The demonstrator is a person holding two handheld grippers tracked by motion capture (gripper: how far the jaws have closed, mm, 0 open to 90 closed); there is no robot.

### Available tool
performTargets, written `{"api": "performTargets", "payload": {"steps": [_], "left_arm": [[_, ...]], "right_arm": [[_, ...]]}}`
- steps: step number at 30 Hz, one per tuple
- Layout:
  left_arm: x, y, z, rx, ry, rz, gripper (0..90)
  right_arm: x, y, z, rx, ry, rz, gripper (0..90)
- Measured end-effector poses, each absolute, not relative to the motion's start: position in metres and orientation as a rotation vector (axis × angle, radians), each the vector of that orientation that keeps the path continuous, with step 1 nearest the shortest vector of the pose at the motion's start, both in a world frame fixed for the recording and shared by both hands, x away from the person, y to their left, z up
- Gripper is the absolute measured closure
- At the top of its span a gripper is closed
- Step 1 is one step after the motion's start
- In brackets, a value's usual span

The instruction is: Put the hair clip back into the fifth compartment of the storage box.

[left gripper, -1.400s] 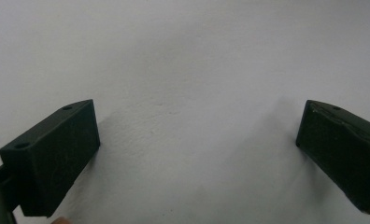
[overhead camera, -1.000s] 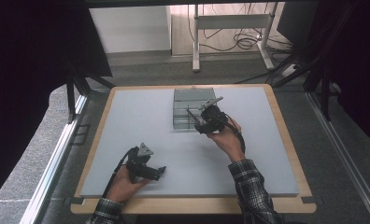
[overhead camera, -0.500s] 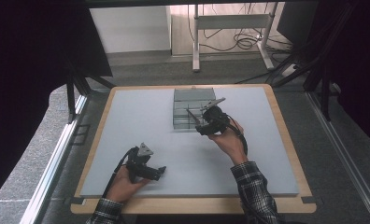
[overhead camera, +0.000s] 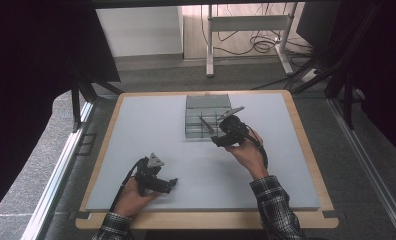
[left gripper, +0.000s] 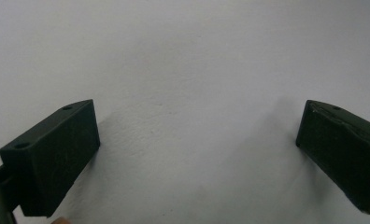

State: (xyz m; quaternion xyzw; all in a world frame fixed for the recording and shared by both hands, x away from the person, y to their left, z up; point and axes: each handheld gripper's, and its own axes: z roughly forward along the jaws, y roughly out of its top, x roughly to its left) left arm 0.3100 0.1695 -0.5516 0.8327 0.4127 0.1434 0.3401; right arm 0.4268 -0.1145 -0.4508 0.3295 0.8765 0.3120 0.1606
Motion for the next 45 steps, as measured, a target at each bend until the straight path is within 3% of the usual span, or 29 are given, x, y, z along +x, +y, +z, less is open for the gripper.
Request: {"api": "performTargets", "payload": {"steps": [9, 45], "left_arm": [[0.31, 0.169, -0.552, 2.166, 1.074, 0.375, 0.0], [0.31, 0.17, -0.552, 2.168, 1.071, 0.377, 0.0]], "right_arm": [[0.422, -0.12, -0.45, 0.949, 2.504, 0.896, 37.2], [0.401, -0.154, -0.457, 0.972, 2.46, 0.885, 12.7]]}}
